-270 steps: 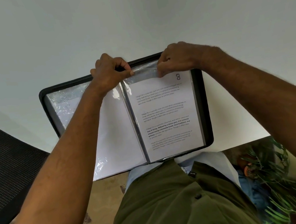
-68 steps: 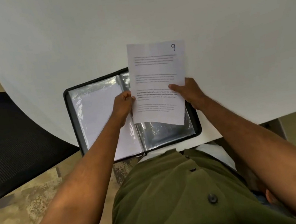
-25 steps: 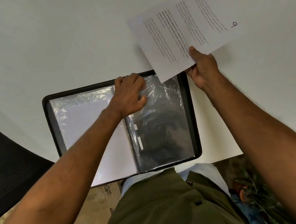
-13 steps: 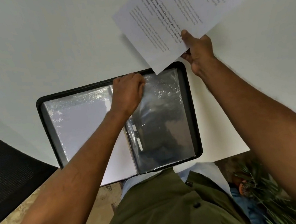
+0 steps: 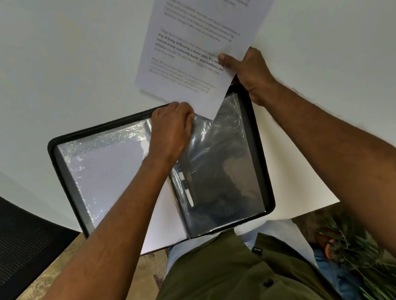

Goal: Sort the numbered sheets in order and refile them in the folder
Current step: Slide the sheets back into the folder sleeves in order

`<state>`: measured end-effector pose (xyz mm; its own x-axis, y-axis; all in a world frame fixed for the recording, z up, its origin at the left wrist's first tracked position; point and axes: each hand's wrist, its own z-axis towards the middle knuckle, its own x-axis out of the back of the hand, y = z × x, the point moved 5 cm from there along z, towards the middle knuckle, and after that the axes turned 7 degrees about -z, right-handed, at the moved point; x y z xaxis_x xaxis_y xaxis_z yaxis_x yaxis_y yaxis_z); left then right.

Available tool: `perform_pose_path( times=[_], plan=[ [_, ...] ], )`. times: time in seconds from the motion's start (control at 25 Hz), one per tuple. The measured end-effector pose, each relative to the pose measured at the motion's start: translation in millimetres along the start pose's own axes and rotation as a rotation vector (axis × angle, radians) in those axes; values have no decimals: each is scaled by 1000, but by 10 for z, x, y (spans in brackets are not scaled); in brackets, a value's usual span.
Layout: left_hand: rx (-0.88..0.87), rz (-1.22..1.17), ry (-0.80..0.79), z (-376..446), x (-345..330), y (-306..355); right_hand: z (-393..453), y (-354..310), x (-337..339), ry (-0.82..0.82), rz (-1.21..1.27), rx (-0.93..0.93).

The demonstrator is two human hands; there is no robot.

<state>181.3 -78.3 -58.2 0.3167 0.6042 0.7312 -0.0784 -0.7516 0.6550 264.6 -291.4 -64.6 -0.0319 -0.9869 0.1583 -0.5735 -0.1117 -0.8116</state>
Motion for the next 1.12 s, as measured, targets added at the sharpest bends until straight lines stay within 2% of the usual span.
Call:
perform_pose_path(
  times=[0.32,0.68,1.12],
  plan=[
    [53,27,21,46,66,27,61,-49,39,-259,-231,35],
    [107,-54,-5,74,161,-190,179,-163,154,-320,-387,52],
    [196,37,60,66,437,-520,251,-267,141,-402,-412,47]
  ],
)
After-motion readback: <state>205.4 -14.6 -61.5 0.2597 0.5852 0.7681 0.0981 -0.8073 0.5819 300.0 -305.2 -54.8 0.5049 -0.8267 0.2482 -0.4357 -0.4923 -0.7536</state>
